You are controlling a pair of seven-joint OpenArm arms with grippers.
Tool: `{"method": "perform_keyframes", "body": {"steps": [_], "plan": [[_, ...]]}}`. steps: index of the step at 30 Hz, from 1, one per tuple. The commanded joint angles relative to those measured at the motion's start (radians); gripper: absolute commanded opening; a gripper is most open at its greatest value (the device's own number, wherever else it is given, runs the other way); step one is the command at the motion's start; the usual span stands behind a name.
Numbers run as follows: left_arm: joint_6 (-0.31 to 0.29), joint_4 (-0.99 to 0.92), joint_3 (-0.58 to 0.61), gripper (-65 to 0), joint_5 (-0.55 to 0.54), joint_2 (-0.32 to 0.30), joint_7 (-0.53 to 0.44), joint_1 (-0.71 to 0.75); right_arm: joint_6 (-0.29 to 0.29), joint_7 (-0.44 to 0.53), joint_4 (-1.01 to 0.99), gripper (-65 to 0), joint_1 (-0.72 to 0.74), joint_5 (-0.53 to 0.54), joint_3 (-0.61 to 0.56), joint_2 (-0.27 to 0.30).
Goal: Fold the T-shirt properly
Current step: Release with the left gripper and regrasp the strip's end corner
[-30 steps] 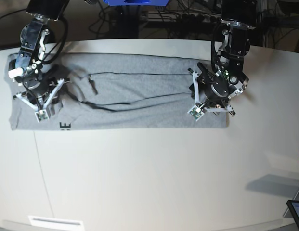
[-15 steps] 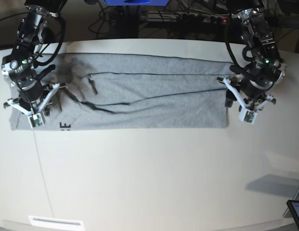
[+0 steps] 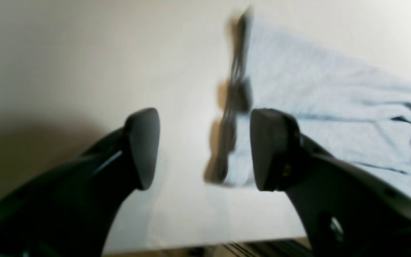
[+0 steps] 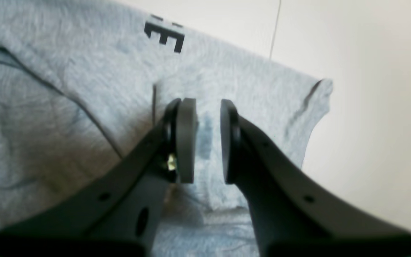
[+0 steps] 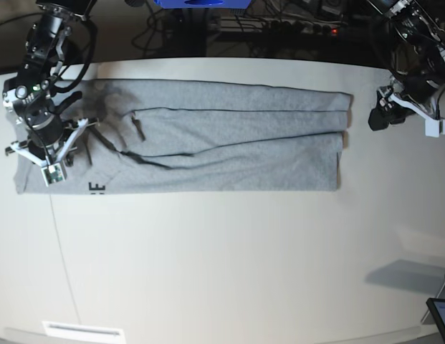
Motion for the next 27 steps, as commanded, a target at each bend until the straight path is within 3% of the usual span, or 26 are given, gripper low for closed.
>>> {"method": "perform_keyframes", "body": {"steps": [1,5,7,9,14,20,27], "plan": [[-0.006,-0.021,-0.004,-24.9,-0.053,-0.022,-0.016,-0.006,-0.002,0.024,0.021,-54.4,0.012,0.009,0.003,0.010],[-0.050,-0.072,-0.009,-24.7,-0.121,-0.030,-0.018,-0.003,-0.002,0.024,0.021,-54.4,0.001,0.007,0.005,0.015],[-0.105,-0.067,-0.007,-24.7,-0.109,-0.030,-0.018,-0.004,-0.002,0.024,0.021,-54.4,-0.006,0.007,0.003,0.015],[-0.124,-0.079,-0.004,-24.7,-0.078,-0.030,-0.018,-0.012,-0.002,0.024,0.021,-54.4,-0.008,0.007,0.003,0.015],[-0.124,-0.128,0.057,-24.7,0.017,-0.022,-0.019,-0.033,-0.002,0.024,0.021,-54.4,-0.008,0.007,0.005,0.015],[-0.124,-0.253,0.103,-24.7,0.016,-0.019,-0.024,-0.072,-0.002,0.024,0.021,-54.4,-0.006,0.007,0.002,0.015],[-0.125,-0.329,0.245,-24.7,0.014,-0.019,-0.115,-0.089,-0.002,0.024,0.019,-54.4,-0.003,0.007,0.002,0.016]]}}
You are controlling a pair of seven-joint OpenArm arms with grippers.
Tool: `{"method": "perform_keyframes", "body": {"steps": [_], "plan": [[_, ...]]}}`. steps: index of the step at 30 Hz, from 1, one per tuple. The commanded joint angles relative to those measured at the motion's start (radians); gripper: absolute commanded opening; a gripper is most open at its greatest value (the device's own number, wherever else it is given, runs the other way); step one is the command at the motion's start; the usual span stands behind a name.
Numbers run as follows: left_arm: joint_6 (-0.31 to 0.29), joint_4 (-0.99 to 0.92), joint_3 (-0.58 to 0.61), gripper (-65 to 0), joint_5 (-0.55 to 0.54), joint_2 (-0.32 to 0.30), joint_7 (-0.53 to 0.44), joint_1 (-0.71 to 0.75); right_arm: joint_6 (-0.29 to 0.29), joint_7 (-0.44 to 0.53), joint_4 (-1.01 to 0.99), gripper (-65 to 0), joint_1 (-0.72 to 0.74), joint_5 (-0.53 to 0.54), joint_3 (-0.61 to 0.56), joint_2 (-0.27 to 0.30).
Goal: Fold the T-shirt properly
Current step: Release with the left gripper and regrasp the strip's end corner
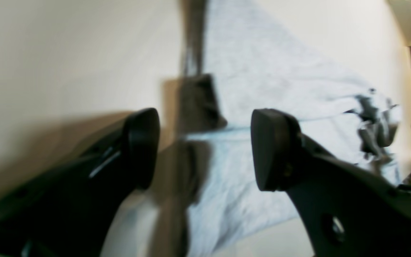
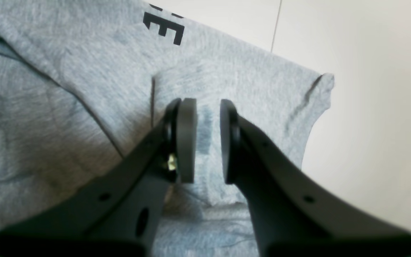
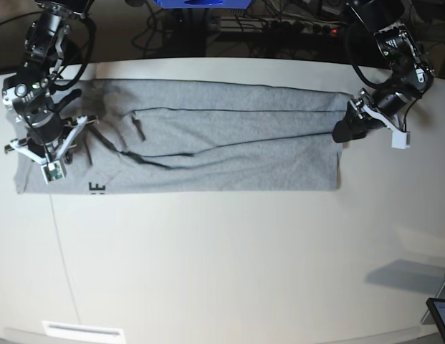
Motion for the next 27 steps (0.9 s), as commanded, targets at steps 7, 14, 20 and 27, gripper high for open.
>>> {"method": "perform_keyframes", "body": {"steps": [7,14,20,27], "plan": [[0.017,-0.014,0.082,-24.9,0.063,0.019,0.016,0.002,-0.001,0.021,0.017,-54.4,0.013,0.007,0.002,0.027],[0.017,-0.014,0.084,-25.7,0.063,0.021,0.016,-0.013,-0.001,0.021,0.017,-54.4,0.013,0.006,0.005,0.030],[0.017,-0.014,0.075,-45.3,0.063,0.018,0.014,-0.013,-0.001,0.021,0.017,-54.4,0.009,0.007,0.002,0.030],[0.018,-0.014,0.075,-59.1,0.063,0.013,0.014,-0.013,-0.001,0.021,0.017,-54.6,0.009,0.009,-0.052,0.031]]}}
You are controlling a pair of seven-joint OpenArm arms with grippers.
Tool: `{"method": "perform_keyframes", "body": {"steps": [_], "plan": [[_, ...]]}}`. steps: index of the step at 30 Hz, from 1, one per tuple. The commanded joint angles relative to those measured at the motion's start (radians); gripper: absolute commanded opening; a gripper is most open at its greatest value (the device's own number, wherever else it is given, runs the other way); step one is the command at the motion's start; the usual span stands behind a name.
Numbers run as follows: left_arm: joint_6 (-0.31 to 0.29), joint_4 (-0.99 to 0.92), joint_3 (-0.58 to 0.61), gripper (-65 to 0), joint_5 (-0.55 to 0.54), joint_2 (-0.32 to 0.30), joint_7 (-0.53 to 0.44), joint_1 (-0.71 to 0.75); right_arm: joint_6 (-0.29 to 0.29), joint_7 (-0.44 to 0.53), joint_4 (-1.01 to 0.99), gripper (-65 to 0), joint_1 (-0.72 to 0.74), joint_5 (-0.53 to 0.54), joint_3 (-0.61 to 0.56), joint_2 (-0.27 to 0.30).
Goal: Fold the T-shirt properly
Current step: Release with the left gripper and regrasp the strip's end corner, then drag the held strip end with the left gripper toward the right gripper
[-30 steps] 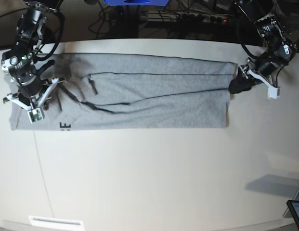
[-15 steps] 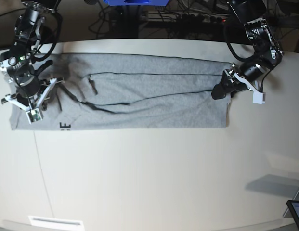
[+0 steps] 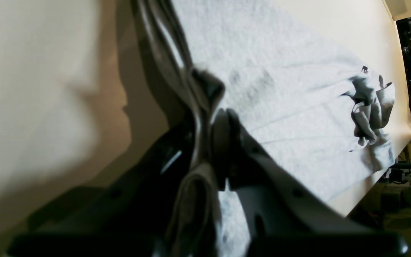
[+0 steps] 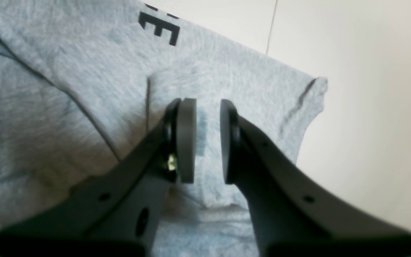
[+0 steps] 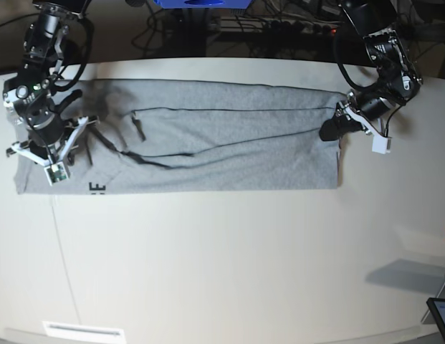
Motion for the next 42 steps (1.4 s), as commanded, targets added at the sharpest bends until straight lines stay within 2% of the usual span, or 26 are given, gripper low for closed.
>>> {"method": "perform_keyframes", "body": {"steps": [1,8,13,20,31,36,40,42], "plan": [[0.021,0.002,-0.003,-59.3,0.031,-0.010,0.025,0.004,0.000,0.022,0.017,-54.6,0.010,0.010,-0.016,0.006],[0.021,0.010,-0.003,-59.5,0.031,-0.012,0.025,0.004,0.000,0.022,-0.020,-54.8,0.010,0.010,-0.048,-0.001],[0.021,0.011,-0.003,-59.5,0.031,-0.024,0.025,0.004,0.000,0.022,-0.110,-65.0,0.015,0.010,-0.042,-0.001],[0.021,0.036,-0.003,-59.5,0.029,-0.038,0.026,-0.013,0.000,0.023,-0.207,-65.0,0.016,0.010,-0.040,-0.003],[0.024,0.195,0.008,-59.6,0.028,-0.036,0.034,-0.010,0.000,0.023,-0.218,-65.0,0.024,0.010,-0.040,-0.004],[0.024,0.266,0.008,-59.6,0.029,-0.032,0.101,-0.011,0.000,0.023,-0.218,-65.0,0.024,0.010,-0.043,-0.017],[0.026,0.353,0.010,-59.6,0.026,-0.030,0.107,-0.007,0.000,0.020,-0.218,-65.0,0.024,0.010,-0.046,-0.018],[0.050,0.373,0.010,-59.6,0.026,-0.030,0.140,-0.010,0.000,0.020,-0.218,-65.0,0.024,0.010,-0.046,-0.018]]}}
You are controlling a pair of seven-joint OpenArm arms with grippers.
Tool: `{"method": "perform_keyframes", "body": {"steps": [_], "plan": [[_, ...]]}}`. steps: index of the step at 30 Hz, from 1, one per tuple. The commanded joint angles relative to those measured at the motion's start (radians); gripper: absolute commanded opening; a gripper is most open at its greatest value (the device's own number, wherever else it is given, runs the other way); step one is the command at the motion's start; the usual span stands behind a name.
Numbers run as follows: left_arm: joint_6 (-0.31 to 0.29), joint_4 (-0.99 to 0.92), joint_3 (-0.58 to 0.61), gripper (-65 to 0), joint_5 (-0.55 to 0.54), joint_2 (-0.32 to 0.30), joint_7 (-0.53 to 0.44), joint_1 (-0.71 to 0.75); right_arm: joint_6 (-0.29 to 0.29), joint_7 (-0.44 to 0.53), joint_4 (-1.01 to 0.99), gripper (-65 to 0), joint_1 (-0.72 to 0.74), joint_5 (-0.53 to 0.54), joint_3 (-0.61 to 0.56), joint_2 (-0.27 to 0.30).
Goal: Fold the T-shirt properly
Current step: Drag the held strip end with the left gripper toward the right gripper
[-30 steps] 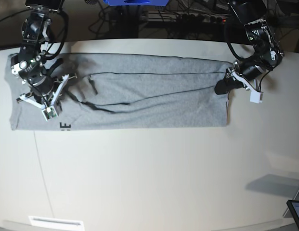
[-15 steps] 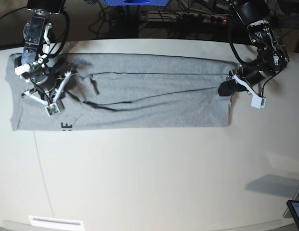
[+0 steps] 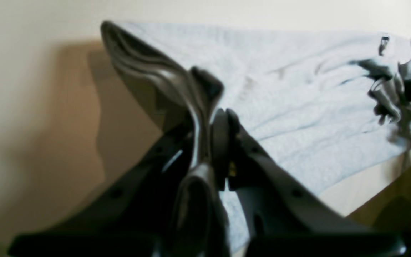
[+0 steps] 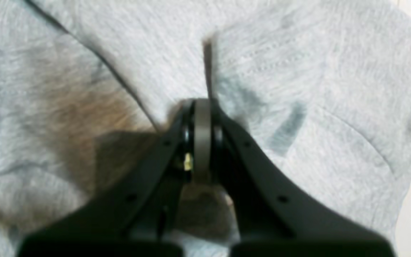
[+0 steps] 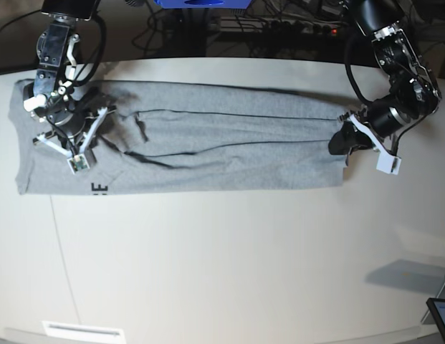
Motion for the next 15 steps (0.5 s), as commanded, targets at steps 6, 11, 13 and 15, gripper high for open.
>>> {"method": "perform_keyframes", "body": {"steps": [6,11,13,15], "plan": [[0.041,0.094,0.032,-59.6,-0.016,0.028,0.042,-0.017,0.001,-0.003,0.007,-65.0,0.008,0.005,-0.002,0.002],[0.066,0.148,0.130,-59.6,-0.016,0.053,0.042,-0.017,0.001,-0.003,0.007,-65.0,0.007,0.005,0.003,0.002],[0.075,0.148,0.157,-59.6,-0.016,0.065,0.042,-0.017,0.001,-0.003,0.007,-65.0,0.005,0.005,0.003,0.002],[0.095,0.148,0.196,-59.6,-0.016,0.071,0.042,-0.017,0.001,-0.003,0.007,-65.0,0.001,0.003,0.003,0.002]]}}
